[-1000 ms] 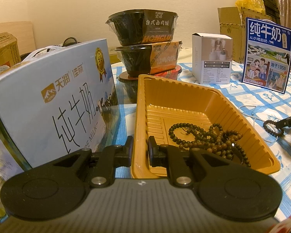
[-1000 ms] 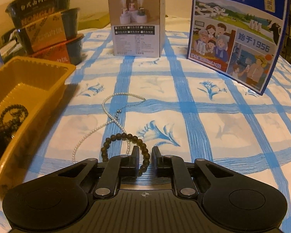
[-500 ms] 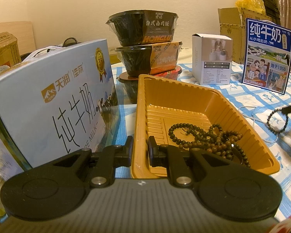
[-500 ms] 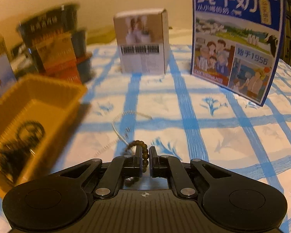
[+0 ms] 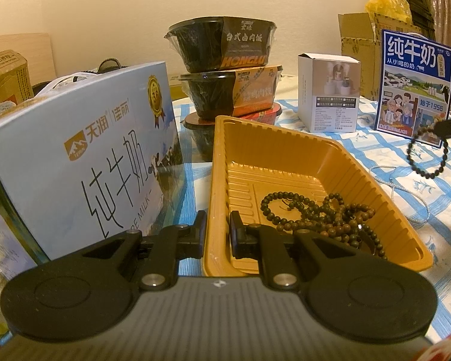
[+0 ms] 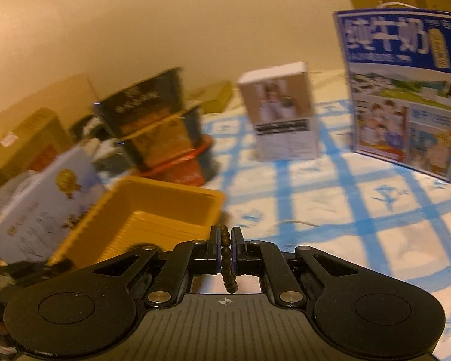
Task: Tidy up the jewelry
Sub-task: 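Carry the bracelet over the orange tray and open the right gripper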
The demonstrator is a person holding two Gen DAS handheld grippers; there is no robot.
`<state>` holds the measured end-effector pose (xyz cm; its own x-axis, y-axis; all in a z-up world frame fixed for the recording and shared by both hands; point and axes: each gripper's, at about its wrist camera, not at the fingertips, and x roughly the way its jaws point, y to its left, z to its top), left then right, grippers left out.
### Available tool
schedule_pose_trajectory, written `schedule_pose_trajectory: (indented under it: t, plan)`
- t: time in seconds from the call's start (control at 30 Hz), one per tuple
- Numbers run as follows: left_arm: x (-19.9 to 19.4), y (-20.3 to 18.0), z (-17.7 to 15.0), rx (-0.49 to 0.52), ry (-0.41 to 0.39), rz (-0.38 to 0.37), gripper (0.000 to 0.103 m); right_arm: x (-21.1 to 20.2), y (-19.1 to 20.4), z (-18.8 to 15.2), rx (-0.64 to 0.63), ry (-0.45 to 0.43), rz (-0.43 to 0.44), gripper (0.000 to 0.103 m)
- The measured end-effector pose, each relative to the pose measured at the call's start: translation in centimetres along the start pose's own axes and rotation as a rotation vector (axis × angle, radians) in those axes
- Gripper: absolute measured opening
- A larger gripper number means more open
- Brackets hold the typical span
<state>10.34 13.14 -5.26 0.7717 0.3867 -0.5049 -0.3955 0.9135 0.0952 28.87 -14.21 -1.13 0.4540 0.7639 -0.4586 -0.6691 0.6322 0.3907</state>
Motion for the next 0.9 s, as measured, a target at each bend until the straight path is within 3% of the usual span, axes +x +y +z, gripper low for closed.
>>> schedule_pose_trajectory:
  t: [0.5, 0.63, 0.9]
  plan:
    - [-0.1, 0.1, 0.1, -0.008, 0.000, -0.001, 0.014, 4.8, 8.4, -1.6, 0.065, 0.076, 0.290, 0.006]
    - [-0.1, 0.1, 0.1, -0.009, 0.000, -0.002, 0.014, 6.4, 9.8, -2.4, 0.067, 0.108, 0.315, 0.006]
    - [-0.1, 0.1, 0.2, -0.012, 0.002, -0.001, 0.014, 9.2, 10.7, -3.6, 0.025, 0.156, 0.279, 0.007]
